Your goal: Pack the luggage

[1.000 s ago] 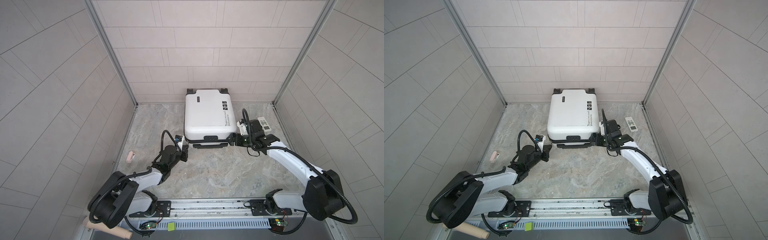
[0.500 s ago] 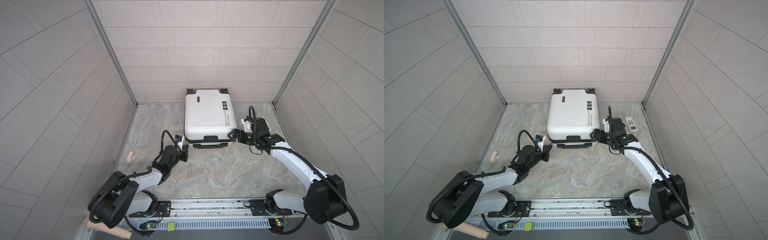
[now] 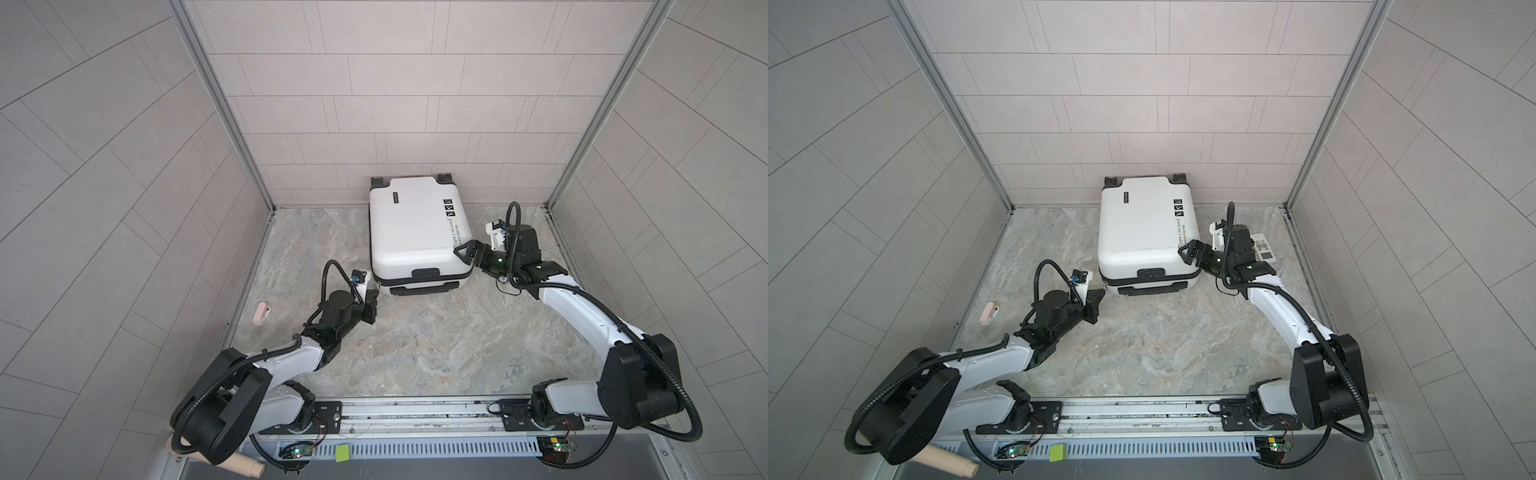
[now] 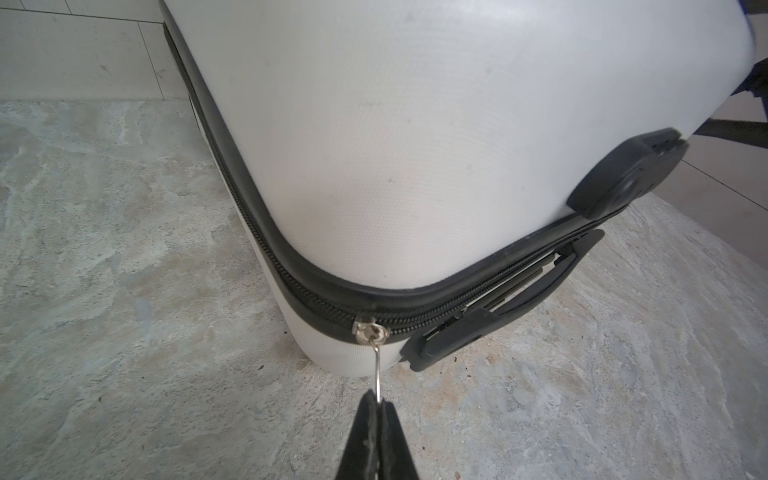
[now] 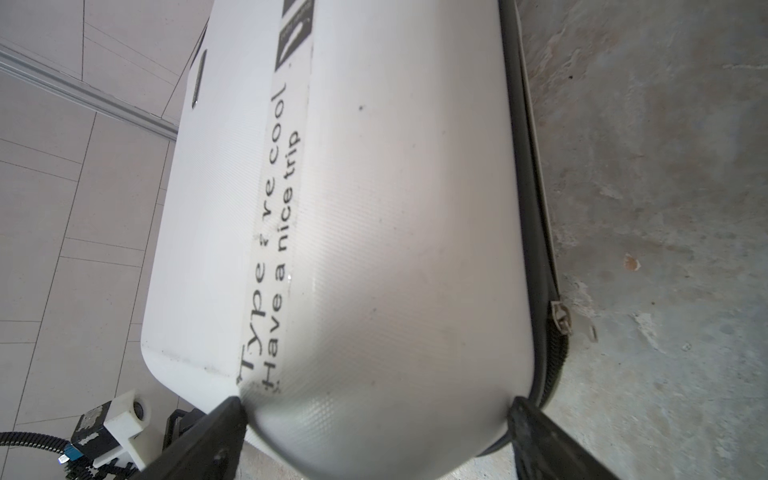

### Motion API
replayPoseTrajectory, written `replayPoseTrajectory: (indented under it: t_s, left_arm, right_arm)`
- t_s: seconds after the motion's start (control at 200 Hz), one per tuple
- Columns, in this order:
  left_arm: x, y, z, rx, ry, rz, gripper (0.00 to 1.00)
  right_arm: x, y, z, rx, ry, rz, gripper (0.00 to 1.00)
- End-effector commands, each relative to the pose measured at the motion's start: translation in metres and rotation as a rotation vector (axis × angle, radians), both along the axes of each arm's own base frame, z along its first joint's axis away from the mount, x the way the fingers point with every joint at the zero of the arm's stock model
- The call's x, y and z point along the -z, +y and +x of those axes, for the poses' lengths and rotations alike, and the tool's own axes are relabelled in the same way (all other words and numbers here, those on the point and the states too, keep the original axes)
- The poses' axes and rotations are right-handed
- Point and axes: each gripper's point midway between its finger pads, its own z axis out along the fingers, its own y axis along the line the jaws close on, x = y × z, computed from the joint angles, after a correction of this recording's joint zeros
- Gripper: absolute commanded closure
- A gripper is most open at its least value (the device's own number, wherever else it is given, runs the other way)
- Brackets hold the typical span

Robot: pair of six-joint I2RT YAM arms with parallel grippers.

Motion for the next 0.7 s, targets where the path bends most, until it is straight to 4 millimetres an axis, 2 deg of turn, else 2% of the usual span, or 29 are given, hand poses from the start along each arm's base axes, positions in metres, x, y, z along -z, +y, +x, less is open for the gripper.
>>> replayPoseTrajectory:
  t_s: [0.0, 0.375, 0.69]
  left_arm:
    - [-0.019, -0.015, -0.001, 0.066, -0.048, -0.015, 1.00]
    - [-0.026, -0.040, -0.013, 0.155, -0.058, 0.001, 1.00]
    - [-0.027, -0.053, -0.023, 0.200, -0.059, 0.017, 1.00]
  right_arm:
    - [0.005, 0.002, 0.007, 0.016, -0.001, 0.004, 0.00]
    - [0.021, 0.016, 0.007, -0.018, 0.030, -0.008, 0.01]
    - [0.024, 0.030, 0.003, -0.041, 0.031, -0.013, 0.01]
